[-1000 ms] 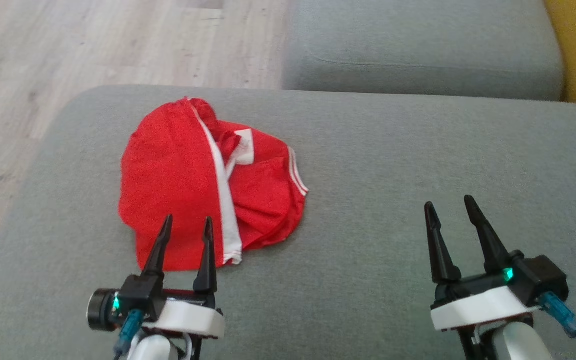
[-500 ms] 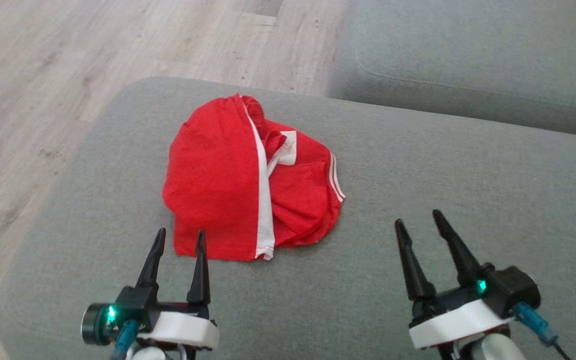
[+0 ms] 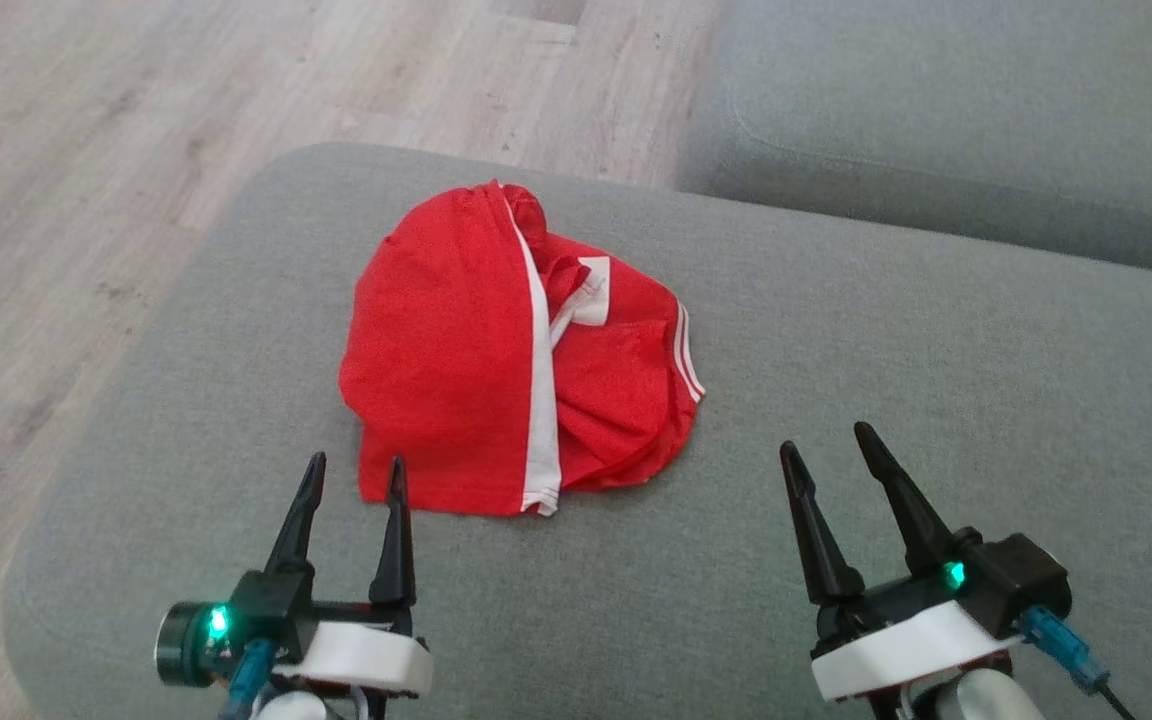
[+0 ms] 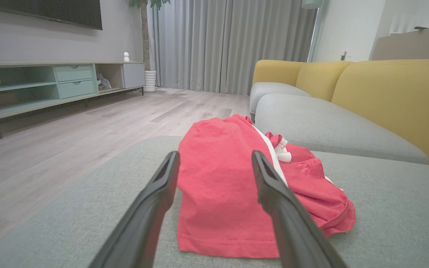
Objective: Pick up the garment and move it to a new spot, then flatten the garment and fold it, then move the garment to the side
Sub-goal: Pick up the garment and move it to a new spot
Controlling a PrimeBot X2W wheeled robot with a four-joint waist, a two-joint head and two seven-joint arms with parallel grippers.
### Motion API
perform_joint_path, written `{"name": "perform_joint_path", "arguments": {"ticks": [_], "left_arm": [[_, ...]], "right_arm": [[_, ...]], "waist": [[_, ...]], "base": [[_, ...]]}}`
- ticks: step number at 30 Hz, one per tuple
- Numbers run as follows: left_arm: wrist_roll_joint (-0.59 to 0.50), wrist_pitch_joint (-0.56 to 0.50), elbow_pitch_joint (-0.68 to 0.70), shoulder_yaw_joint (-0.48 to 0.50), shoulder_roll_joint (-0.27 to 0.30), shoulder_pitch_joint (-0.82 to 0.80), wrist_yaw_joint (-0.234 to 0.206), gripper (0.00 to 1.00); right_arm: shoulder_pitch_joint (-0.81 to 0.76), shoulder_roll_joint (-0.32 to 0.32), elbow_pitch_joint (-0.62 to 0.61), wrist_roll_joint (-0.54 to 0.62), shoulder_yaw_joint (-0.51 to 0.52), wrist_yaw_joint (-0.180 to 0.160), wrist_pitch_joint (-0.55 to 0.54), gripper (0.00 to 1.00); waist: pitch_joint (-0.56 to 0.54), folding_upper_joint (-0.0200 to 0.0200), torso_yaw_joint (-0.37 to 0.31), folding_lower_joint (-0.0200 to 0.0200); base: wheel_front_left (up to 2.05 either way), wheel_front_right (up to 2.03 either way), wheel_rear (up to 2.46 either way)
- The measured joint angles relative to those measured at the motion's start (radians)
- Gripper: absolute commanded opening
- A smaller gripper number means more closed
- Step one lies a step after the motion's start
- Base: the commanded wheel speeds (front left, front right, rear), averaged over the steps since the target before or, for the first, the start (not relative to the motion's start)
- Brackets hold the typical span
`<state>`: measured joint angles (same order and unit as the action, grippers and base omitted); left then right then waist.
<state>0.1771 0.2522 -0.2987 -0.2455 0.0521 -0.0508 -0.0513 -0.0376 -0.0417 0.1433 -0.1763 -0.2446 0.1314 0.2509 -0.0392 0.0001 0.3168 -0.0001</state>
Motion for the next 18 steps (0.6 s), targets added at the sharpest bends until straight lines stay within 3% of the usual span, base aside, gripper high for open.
{"name": "perform_joint_path", "arguments": {"ticks": [5, 10, 15, 18], "left_arm": [[-0.027, 0.0, -0.001, 0.003, 0.015, -0.021, 0.021, 1.0], [-0.064, -0.012, -0.046, -0.013, 0.064, -0.184, 0.073, 1.0], [-0.074, -0.156, -0.139, -0.051, 0.113, -0.422, 0.149, 1.0], [-0.057, -0.296, -0.237, -0.097, 0.144, -0.609, 0.176, 1.0]], "right_arm": [[0.003, 0.0, -0.003, 0.0, 0.008, 0.0, 0.0, 1.0], [0.029, -0.001, -0.008, 0.002, 0.034, 0.0, 0.0, 1.0], [0.088, -0.002, -0.022, 0.002, 0.055, 0.0, 0.0, 1.0], [0.127, -0.003, -0.025, 0.002, 0.056, 0.0, 0.0, 1.0]], "waist": [[0.037, 0.0, -0.023, 0.0], [0.102, 0.0, -0.051, 0.0002], [0.176, 0.0, -0.084, 0.0003], [0.231, 0.0, -0.114, 0.0003]], "base": [[0.0, 0.0, 0.0], [0.0, 0.0, 0.0], [0.0, 0.0, 0.0], [0.0, 0.0, 0.0]]}}
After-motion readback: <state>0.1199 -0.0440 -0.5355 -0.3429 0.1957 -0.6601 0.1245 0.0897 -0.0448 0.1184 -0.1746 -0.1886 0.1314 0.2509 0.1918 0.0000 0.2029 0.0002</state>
